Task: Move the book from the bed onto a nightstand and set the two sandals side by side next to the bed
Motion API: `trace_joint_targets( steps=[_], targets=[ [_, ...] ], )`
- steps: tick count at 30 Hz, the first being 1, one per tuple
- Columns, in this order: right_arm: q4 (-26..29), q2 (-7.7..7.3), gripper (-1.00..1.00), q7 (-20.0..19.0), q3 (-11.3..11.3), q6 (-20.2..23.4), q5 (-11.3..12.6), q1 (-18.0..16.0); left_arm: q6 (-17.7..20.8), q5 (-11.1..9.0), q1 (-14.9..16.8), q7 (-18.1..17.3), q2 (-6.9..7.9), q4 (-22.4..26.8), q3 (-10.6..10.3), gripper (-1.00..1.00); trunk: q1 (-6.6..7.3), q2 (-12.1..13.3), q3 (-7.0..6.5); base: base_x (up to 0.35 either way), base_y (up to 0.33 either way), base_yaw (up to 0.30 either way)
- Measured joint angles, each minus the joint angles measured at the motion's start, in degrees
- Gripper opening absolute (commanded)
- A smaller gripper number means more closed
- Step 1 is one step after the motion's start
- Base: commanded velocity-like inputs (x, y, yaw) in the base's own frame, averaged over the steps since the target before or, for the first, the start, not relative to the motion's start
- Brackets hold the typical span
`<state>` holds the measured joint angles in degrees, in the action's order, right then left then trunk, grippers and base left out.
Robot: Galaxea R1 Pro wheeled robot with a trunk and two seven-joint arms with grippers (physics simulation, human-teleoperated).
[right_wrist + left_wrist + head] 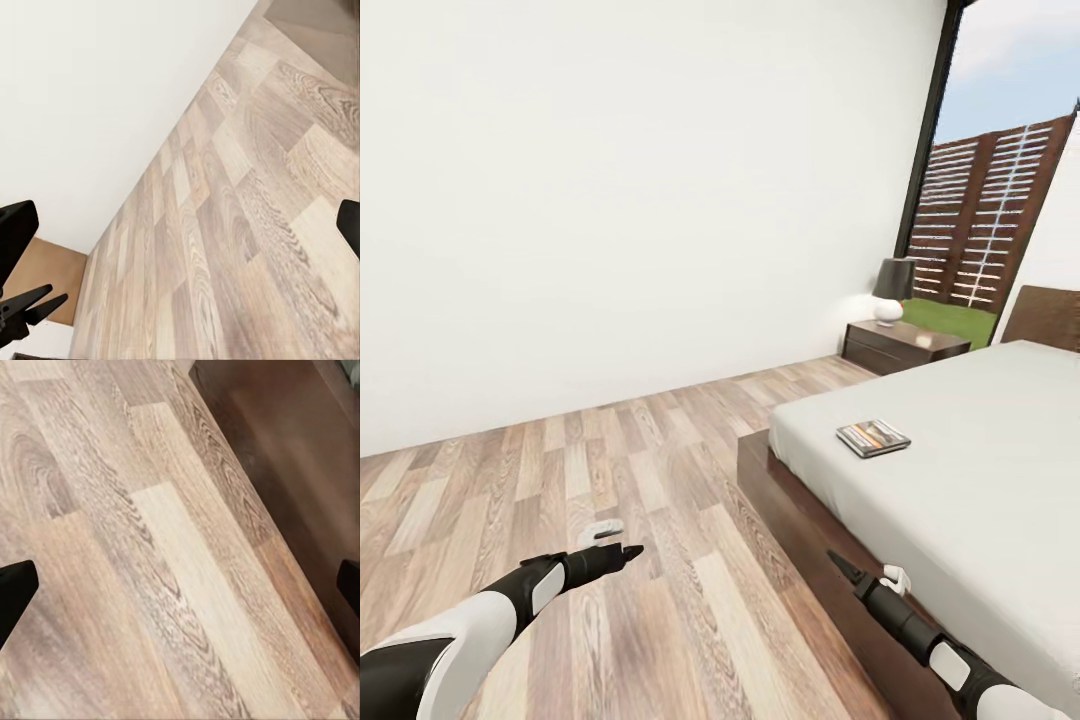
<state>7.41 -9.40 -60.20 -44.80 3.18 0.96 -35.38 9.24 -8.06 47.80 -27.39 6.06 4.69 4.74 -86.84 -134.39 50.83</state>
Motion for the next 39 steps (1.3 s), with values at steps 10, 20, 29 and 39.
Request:
trace_joint_targets(
  steps=[10, 20, 29, 39],
  targets=[
    [-0.02, 0.0, 1.0, 0.02, -0.01, 0.0, 0.0, 0.0, 0.0, 0.0, 0.0, -0.01, 0.01, 0.0, 0.0, 1.0, 0.0, 0.0, 0.0, 0.117, 0.044, -0.075],
    [0.0, 0.01, 1.0, 0.02, -0.01, -0.01, 0.0, -0.01, 0.0, 0.0, 0.0, -0.01, 0.01, 0.0, 0.0, 1.0, 0.0, 0.0, 0.0, 0.117, 0.108, -0.006],
    [-0.02, 0.01, 1.0, -0.03, -0.01, -0.07, 0.0, -0.01, 0.0, 0.0, 0.0, -0.01, 0.05, 0.0, 0.0, 1.0, 0.0, 0.0, 0.0, 0.116, 0.092, 0.0],
    [0.0, 0.01, 1.0, -0.02, 0.01, -0.08, 0.0, -0.01, 0.06, 0.0, 0.0, -0.04, 0.15, 0.0, 0.0, 1.0, 0.0, 0.0, 0.0, 0.116, 0.089, 0.0]
  ],
)
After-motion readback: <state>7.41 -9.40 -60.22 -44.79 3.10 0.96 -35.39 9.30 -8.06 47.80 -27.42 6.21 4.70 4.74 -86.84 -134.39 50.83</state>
